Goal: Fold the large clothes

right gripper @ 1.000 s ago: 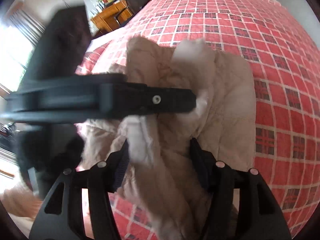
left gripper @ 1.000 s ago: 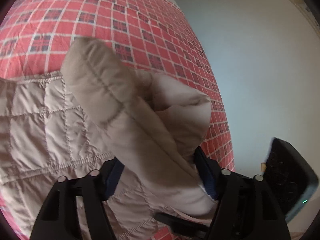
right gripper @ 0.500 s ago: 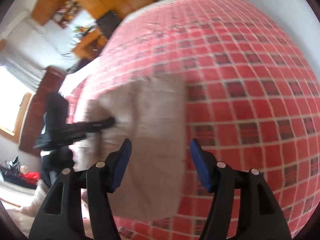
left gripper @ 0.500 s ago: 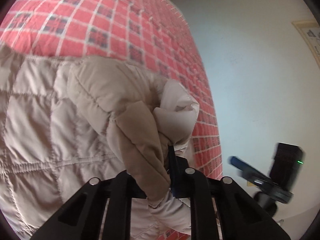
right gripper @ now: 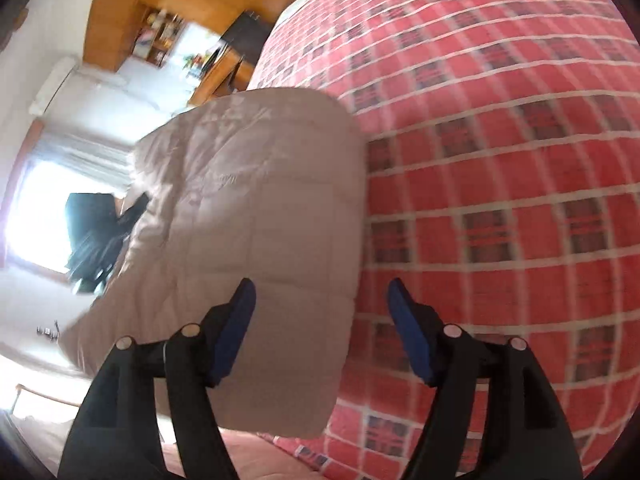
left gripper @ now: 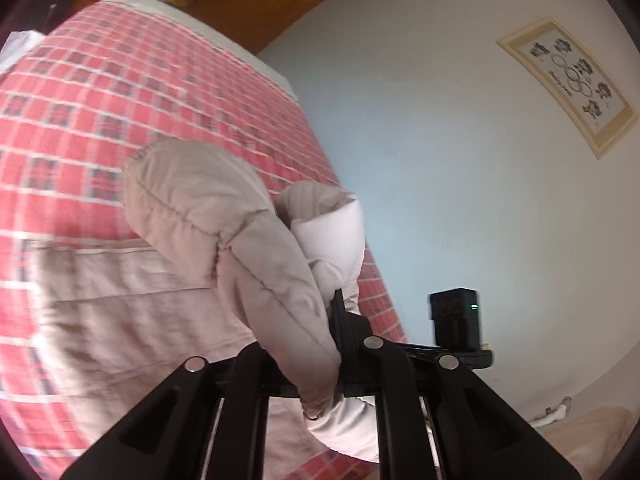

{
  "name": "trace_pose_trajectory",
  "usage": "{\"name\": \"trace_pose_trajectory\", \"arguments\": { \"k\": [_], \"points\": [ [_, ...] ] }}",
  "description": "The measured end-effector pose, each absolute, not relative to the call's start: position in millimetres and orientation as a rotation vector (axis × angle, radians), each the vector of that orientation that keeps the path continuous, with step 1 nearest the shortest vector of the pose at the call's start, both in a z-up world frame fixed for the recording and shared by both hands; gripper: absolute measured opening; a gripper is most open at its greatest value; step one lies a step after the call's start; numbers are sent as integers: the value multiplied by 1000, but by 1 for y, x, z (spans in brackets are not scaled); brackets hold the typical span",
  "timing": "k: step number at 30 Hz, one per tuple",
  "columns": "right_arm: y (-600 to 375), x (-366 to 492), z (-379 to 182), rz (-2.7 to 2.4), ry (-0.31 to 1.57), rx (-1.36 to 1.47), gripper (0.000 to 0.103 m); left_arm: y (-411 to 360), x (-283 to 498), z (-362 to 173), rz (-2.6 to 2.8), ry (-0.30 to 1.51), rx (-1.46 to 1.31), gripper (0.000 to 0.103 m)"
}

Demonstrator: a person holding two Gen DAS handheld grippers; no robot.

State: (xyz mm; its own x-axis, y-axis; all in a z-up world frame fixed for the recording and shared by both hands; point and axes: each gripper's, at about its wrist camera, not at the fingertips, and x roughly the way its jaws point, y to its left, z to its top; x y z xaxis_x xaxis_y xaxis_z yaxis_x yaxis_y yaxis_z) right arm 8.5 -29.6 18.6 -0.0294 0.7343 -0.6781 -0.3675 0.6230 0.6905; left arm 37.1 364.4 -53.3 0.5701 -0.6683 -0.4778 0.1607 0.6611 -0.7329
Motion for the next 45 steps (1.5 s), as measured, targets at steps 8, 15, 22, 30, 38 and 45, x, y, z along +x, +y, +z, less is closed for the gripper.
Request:
{"name": "trace_pose_trajectory", "arguments": {
  "k": [8,15,22,30,38,45],
  "points": [
    [41,-19,6,951,1394,118,69,437,27,-142,-499,908,-810,14],
    [75,-31,-16,882,1414,-50,74,457,14,-174,-371,972,-897,37],
    [83,-35,-22,871,1426,-77,74,480,-34,-117,-150,924,-770,46],
    [94,-30,-12,861,1414,-95,74,416,7,-100,-161,1041,-611,60],
    [88,-37,3,837,1326,-121,73,404,25,-114,-286,994,-734,11],
    [99,-42,1,921,1364,-69,73,432,-20,-72,-355,861,-698,9]
  ]
}}
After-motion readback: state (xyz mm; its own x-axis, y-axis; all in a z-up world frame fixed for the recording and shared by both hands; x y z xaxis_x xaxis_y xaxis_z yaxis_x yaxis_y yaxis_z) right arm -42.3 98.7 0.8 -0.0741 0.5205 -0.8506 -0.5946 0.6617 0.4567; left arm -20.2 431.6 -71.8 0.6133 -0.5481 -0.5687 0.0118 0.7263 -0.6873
